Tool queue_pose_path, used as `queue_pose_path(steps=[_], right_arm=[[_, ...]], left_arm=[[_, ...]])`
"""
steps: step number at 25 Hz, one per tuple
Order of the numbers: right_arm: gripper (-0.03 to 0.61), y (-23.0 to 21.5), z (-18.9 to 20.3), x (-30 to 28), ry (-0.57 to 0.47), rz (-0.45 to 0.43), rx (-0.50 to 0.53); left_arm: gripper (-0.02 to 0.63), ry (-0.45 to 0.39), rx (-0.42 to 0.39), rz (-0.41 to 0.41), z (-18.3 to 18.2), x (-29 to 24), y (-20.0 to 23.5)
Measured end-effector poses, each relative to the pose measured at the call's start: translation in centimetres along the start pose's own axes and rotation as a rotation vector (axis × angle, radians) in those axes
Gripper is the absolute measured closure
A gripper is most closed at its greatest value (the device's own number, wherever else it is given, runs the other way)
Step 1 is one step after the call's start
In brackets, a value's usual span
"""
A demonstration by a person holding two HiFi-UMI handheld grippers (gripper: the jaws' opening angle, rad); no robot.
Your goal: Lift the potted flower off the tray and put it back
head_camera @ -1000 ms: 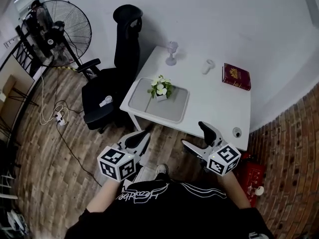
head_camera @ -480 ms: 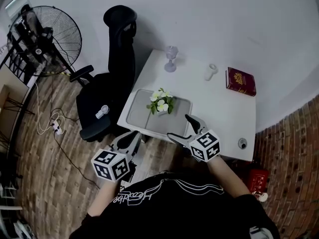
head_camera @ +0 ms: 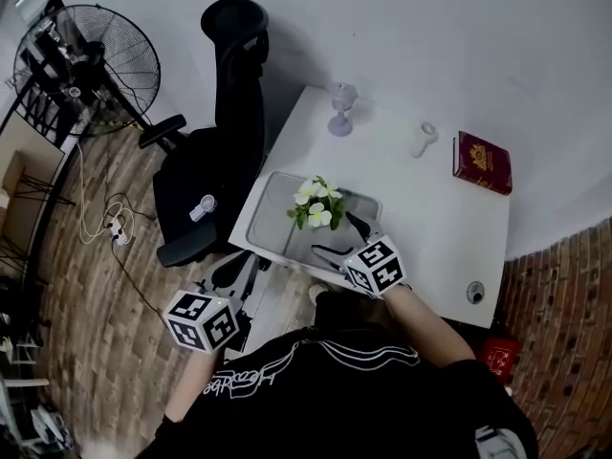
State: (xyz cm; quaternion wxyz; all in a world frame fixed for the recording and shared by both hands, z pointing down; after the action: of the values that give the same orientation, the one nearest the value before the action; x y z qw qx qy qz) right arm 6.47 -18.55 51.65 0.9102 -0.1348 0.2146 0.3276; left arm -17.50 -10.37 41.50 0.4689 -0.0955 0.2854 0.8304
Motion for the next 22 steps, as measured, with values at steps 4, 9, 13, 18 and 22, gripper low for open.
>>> queue_pose_path(steps=[4, 9, 13, 18, 22], right_arm=[[0.126, -1.2, 0.5, -2.3, 0.045, 0.002, 0.002], [0.127, -1.9, 0.7, -4.6, 0.088, 0.004, 0.006], [0.129, -2.2, 0.7, -5.8, 0.102, 0.01, 0.0], [0.155, -2.3, 0.7, -6.8, 0.103, 0.018, 0.004], [0.187, -2.5, 0.7, -7.1, 0.098, 0.042, -0.005]], left_arm=[[0.571, -0.005, 0.012, -0.041, -0.4, 0.2, 1.0], [0.571, -0.037, 0.029, -0.087, -0.4, 0.8, 1.8], [0.571, -0.065, 0.034, -0.122, -0.6, 1.5, 2.5], [0.571, -0.071, 0.035, -0.143, -0.6, 1.9, 3.4], [0.571, -0.07, 0.038, -0.149, 0.0, 2.0, 3.9]])
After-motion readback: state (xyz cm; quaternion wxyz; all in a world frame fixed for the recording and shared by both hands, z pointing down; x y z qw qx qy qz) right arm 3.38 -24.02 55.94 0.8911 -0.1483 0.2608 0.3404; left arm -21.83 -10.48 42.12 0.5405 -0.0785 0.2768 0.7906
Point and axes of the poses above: the fingertips, and each gripper's own axes: x backward along the fingers, y to its left, z out of its underside, the point moved 8 cm from there along x, backward along the fingers, and after that the axes turned 3 degrees about x, right-handed, at the moved point
